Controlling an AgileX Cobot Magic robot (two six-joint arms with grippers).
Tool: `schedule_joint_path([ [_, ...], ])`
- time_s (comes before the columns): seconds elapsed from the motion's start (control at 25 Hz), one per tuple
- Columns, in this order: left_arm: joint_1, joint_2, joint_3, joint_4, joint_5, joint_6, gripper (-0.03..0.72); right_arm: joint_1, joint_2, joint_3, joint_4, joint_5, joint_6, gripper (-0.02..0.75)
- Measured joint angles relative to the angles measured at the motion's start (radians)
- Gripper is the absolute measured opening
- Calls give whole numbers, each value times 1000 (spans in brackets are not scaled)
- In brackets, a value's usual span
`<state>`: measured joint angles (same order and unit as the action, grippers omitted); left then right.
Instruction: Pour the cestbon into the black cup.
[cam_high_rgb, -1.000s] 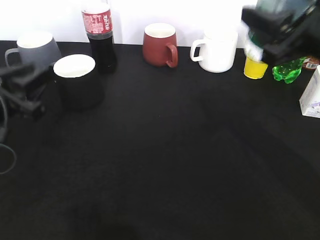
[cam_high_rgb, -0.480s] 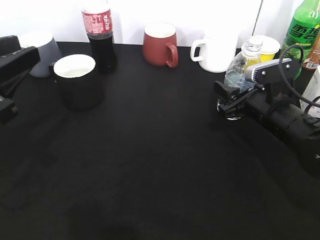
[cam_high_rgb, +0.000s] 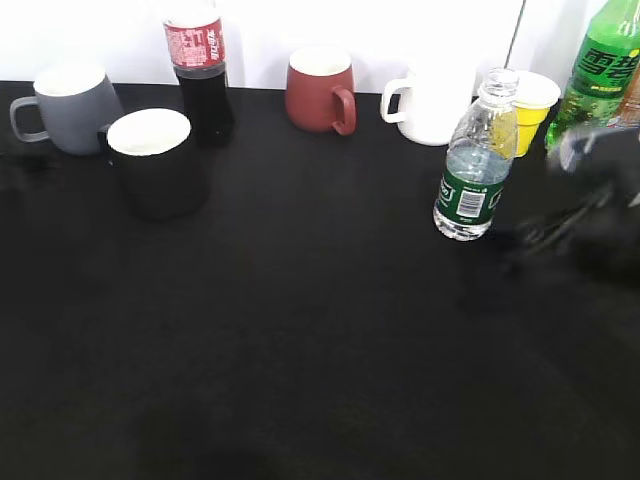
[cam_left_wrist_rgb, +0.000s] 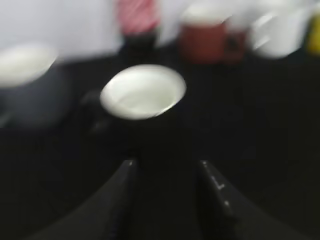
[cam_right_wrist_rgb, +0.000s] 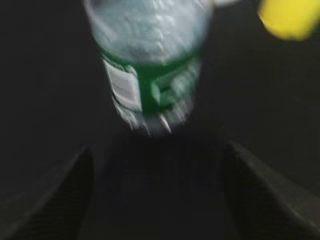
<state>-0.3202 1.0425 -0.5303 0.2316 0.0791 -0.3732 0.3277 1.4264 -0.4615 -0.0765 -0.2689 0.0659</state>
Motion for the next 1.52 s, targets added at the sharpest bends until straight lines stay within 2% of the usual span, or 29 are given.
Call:
schedule_joint_path([
  [0.08,0,0,-175,-162,297,-3,300,0,-148,-139,7,366,1,596],
  [0.12,0,-1,-247,-207,436,-3,300,0,-209,-212,13,501,1,596],
  [0.2,-1,-70,-300,-232,632,8,300,0,-327,-297,113,710,0,596],
  [0.28,-1,-270,-302,-242,734,86,300,0,-457,-308,185,864,-24,596],
  [0.4,-1,-562,-301,-232,870,193,300,0,-714,-308,194,1029,-38,596],
  [0.48,-1,-712,-232,-232,970,220,300,0,-893,-300,196,1200,-41,596],
  [0.56,-1,-863,-120,-232,1058,224,300,0,-1092,-230,155,1300,-43,596],
  [0.64,-1,-1015,-47,-232,1114,242,300,0,-1282,-135,97,1366,-43,596],
  [0.72,-2,-1049,-38,-232,1122,267,300,0,-1421,-82,69,1403,-42,595],
  [0.88,-2,-1049,8,-232,1000,300,300,0,-1435,-45,12,1331,6,589],
  [1.04,-2,-1049,13,-232,987,301,300,0,-1435,-43,6,1312,10,530],
  [1.2,-2,-1049,13,-232,987,302,300,-2,-1435,-43,5,1311,11,518],
  [1.28,0,-1049,13,-232,987,302,300,-48,-1435,-43,5,1311,13,517],
  [1.36,59,-1049,13,-232,987,302,300,-142,-1435,-43,5,1311,13,514],
  [1.44,169,-1049,13,-232,986,302,300,-248,-1435,-43,5,1311,13,514],
  [1.52,267,-1049,13,-232,986,302,300,-300,-1435,-43,5,1311,13,512],
])
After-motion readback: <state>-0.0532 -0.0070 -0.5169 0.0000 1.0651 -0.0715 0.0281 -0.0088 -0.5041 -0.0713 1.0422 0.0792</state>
